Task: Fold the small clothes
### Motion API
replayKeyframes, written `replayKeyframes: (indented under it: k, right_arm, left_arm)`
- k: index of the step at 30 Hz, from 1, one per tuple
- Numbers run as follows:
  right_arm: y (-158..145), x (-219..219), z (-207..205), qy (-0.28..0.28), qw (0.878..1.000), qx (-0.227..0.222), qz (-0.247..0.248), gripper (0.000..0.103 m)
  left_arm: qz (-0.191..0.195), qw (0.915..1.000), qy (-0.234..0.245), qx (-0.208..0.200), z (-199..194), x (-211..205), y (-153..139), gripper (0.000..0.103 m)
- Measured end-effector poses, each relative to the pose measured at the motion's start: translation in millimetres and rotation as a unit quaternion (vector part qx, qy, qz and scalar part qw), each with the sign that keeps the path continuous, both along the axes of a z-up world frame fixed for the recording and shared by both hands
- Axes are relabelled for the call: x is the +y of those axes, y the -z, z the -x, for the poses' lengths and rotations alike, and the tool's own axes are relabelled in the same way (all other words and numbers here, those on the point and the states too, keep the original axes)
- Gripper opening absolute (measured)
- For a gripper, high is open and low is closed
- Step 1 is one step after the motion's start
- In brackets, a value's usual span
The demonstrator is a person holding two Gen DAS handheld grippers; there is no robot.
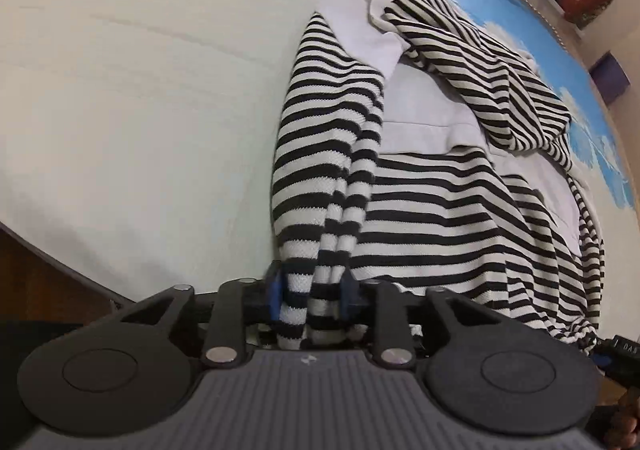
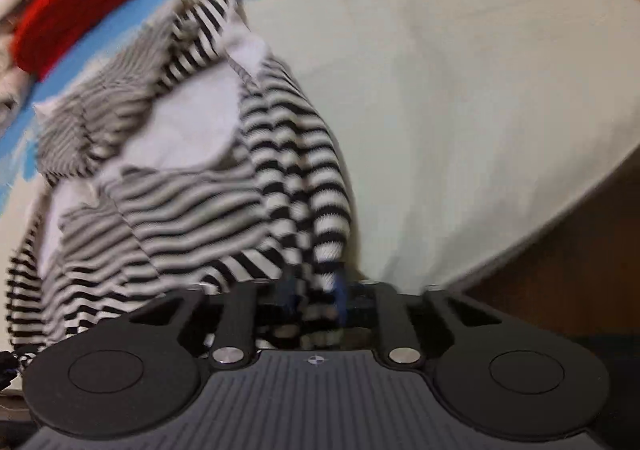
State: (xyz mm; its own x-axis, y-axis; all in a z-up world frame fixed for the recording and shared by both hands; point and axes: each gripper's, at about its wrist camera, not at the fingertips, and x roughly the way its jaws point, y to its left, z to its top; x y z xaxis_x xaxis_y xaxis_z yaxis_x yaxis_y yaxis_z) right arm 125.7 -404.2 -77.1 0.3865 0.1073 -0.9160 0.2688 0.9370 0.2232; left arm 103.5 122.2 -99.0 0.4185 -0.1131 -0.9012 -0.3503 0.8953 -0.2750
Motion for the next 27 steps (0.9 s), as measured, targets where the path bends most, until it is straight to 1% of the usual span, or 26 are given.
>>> replayKeyframes:
  k: [2, 6, 9, 10, 11, 12, 13, 14, 16, 18, 19, 20, 21, 25, 27]
  right_arm:
    - [0.9, 3.1, -0.4, -0.007, 1.0, 0.0, 0.015, 0.04]
    - [1.4, 7.5, -1.3, -0.021, 0.999, 0.0, 0.025, 0.04]
    - [1.7, 9.0, -0.6, -0.026, 0.999, 0.0, 0.028, 0.04]
    - [1.7, 9.6, -0.6, -0.029, 0.999, -0.001, 0.029, 0.04]
    - [1.6, 10.5, -0.5, -0.033, 0.999, -0.001, 0.028, 0.036]
    - [1.3, 11.1, -0.6, -0.038, 0.999, -0.004, 0.024, 0.024]
    - [0.8, 11.4, -2.0, -0.042, 0.999, -0.007, 0.016, 0.018]
    - [-1.1, 12.2, -2.2, -0.045, 0.999, -0.012, 0.012, 0.013]
    - [-5.6, 12.6, -1.1, -0.046, 0.999, -0.023, 0.011, 0.012]
    - [-4.6, 11.6, -1.4, -0.043, 0.999, -0.019, 0.008, 0.013]
    - [-3.0, 11.1, -1.6, -0.041, 0.999, -0.013, 0.008, 0.015]
    - [-1.3, 10.3, -2.1, -0.04, 0.999, -0.009, 0.006, 0.02]
    - [-0.1, 10.4, -2.2, -0.039, 0.999, -0.007, 0.005, 0.022]
    - [-0.6, 15.3, -2.0, -0.053, 0.998, -0.008, 0.019, 0.022]
    - [-1.1, 14.0, -1.9, -0.051, 0.999, -0.009, 0.016, 0.017]
  left_arm:
    - [-0.002, 1.0, 0.001, -0.001, -1.1, 0.3, -0.6, 0.033]
    - [-0.008, 1.0, 0.003, -0.002, -3.0, -0.6, -0.1, 0.035]
    - [-0.018, 0.9997, 0.012, -0.005, -2.7, -3.3, 0.8, 0.035]
    - [-0.022, 0.9996, 0.018, -0.006, -2.7, -4.1, 1.0, 0.032]
    - [-0.025, 0.9994, 0.023, -0.008, -2.8, -5.8, 0.4, 0.029]
    - [-0.025, 0.9992, 0.028, -0.01, -3.2, -6.9, 0.2, 0.018]
    - [-0.024, 0.9991, 0.033, -0.013, -3.3, -8.0, -0.6, 0.015]
    - [-0.028, 0.9989, 0.036, -0.015, -3.3, -9.2, -1.8, 0.015]
    - [-0.03, 0.9987, 0.037, -0.014, -3.2, -9.6, -1.8, 0.016]
    - [-0.025, 0.9991, 0.032, -0.01, -3.5, -7.4, -0.5, 0.018]
    - [-0.021, 0.9993, 0.029, -0.008, -3.3, -6.1, 0.2, 0.019]
    - [-0.018, 0.9995, 0.026, -0.007, -3.5, -5.7, 0.9, 0.019]
    - [-0.018, 0.9995, 0.027, -0.007, -3.3, -6.2, 1.1, 0.019]
    - [-0.031, 0.9988, 0.038, -0.008, -4.1, -10.6, 0.1, 0.019]
    - [-0.035, 0.9984, 0.044, -0.008, -4.1, -11.9, -0.5, 0.018]
